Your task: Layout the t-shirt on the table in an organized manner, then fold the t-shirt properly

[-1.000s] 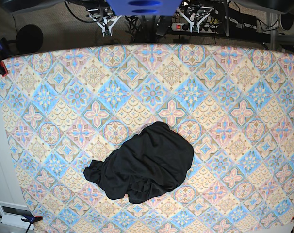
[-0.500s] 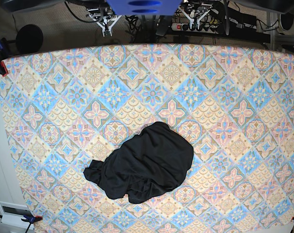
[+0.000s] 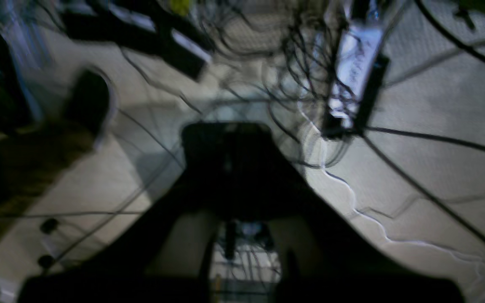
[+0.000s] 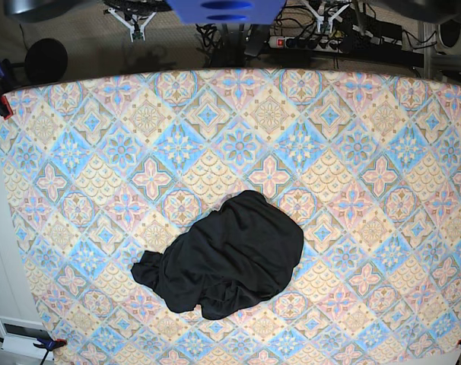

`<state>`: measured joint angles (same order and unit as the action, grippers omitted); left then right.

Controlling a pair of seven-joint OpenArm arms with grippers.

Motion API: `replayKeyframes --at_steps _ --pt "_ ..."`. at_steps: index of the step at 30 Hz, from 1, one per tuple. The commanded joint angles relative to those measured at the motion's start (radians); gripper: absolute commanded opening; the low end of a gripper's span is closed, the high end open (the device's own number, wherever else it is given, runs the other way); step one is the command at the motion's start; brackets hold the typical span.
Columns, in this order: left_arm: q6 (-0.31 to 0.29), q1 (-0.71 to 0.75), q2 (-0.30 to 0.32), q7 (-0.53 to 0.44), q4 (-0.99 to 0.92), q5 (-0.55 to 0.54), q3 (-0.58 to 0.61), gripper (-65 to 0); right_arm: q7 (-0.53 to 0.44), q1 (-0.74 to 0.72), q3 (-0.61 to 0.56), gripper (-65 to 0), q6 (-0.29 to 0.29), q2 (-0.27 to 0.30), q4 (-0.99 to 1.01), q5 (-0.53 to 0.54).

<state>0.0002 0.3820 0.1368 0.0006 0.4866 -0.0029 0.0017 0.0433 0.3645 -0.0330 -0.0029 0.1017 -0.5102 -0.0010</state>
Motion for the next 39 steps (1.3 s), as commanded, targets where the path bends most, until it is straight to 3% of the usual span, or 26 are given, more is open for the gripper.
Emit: replayKeyframes --at_steps 1,4,8,16,21,32,39 --pt "0.001 0.039 0.014 0.000 0.028 0.002 0.002 -64.8 0.002 0.054 -0.002 -65.0 0.008 -0.004 -0.023 0.000" --pt "0.001 0.116 0.042 0.000 0.131 0.001 0.002 -64.8 0.000 0.146 -0.002 -65.0 0.008 -0.003 -0.123 0.002" --pt "0.001 0.240 0.073 0.000 0.304 0.001 -0.001 -64.9 0.000 0.252 -0.002 -65.0 0.008 0.053 -0.296 0.003" --pt "0.001 0.467 0.136 0.000 0.670 -0.001 -0.002 -64.9 0.000 0.463 -0.002 -65.0 0.008 0.137 -0.594 0.252" --pt "0.004 0.596 0.165 0.000 0.901 -0.001 -0.030 -64.9 0.000 0.584 0.020 -65.0 0.005 0.184 -0.789 0.269" --pt "0.004 0.771 0.165 0.002 1.323 -0.001 -0.111 -64.8 0.000 0.762 0.187 -65.0 0.005 0.192 -1.186 0.269" --pt "0.004 0.771 0.165 0.002 1.432 -0.001 -0.125 -64.8 0.002 0.787 0.218 -65.0 0.007 0.192 -1.372 0.269"
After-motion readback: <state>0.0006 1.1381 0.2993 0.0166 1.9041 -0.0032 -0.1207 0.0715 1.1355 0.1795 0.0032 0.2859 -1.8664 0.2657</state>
